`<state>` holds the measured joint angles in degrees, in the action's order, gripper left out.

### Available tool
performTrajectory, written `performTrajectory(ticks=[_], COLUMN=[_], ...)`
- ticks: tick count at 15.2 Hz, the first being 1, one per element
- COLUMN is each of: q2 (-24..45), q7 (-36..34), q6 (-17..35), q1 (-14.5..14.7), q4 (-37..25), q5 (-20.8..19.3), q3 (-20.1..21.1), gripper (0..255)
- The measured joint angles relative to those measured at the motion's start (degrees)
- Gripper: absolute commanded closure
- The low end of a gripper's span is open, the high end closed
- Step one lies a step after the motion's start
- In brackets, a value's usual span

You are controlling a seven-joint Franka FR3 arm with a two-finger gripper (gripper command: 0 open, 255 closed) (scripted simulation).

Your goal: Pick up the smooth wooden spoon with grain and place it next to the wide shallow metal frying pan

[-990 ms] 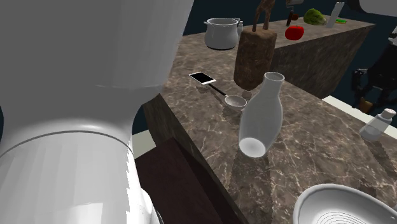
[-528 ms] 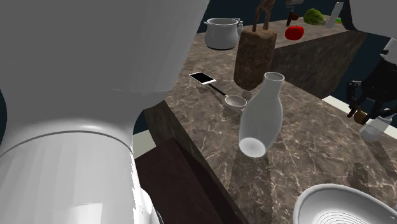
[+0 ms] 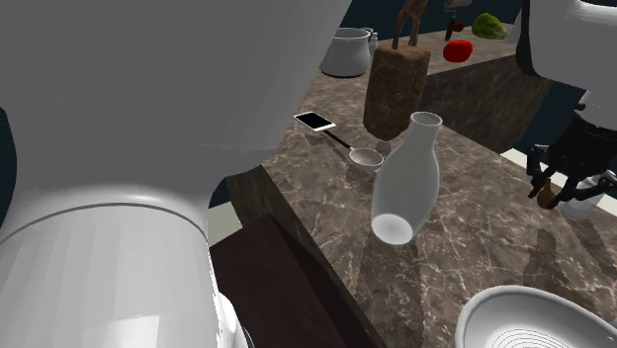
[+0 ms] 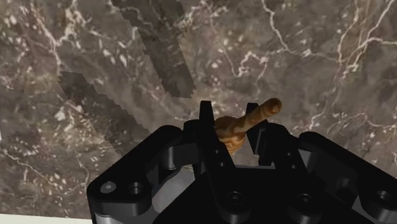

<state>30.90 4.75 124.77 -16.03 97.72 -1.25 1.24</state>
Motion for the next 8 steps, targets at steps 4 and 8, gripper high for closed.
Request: performTrajectory(ticks=[4, 8], q2=[1.93, 3.17], q7=[0.01, -0.05], q6=[2.33, 4.21], q1=[-0.02, -0.03], q4=[0.4, 0.81], q5=[-0.06, -0.13], q3=[-0.04, -0.13], gripper=[255, 255])
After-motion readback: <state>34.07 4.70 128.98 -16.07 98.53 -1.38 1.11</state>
